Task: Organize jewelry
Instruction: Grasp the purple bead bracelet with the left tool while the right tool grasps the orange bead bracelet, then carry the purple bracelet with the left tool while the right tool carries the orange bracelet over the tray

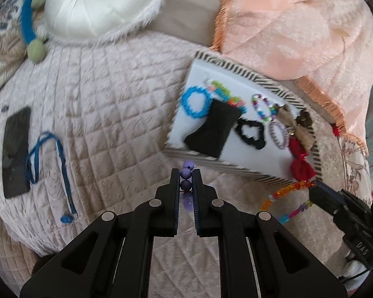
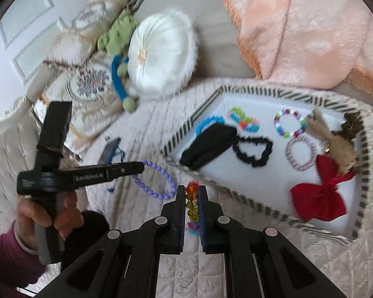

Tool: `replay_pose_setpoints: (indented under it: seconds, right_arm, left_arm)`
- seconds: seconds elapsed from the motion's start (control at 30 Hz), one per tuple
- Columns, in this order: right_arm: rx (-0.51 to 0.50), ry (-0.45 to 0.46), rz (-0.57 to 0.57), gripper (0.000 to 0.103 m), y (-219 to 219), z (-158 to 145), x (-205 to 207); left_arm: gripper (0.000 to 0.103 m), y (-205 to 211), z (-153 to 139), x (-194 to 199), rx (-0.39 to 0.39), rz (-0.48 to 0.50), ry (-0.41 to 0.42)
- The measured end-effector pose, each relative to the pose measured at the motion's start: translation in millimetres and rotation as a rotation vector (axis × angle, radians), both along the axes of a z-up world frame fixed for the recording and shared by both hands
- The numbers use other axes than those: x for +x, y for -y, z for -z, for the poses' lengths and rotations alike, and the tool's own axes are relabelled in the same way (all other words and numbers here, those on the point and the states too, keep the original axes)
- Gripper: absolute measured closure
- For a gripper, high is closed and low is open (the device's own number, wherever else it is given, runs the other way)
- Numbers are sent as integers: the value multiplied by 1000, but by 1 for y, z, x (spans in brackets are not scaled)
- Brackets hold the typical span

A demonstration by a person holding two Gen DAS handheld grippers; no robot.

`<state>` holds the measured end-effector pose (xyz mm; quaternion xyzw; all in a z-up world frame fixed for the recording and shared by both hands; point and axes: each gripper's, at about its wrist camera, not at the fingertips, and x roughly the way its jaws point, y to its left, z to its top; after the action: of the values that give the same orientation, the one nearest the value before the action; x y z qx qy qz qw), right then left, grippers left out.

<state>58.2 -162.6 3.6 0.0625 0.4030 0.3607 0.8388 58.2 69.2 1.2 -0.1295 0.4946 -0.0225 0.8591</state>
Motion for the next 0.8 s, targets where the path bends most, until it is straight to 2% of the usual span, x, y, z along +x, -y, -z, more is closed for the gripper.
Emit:
replay_pose_setpoints:
  seconds: [0.2,0.37,0.57,0.8]
  right_arm:
    - [13,44,43,94,15,-26,3]
    - [16,53,85,94,28,-34,12]
    - [11,34,128,94,37,-28,27]
    - [-3,-2,169,94,48,-12,44]
  left_arm:
    - [95,19,-27,8,22,44,45]
    - [95,30,-42,18,31,54,71]
    - [95,45,-49,38,53,64,84]
    - [95,59,-43,64,90,76,72]
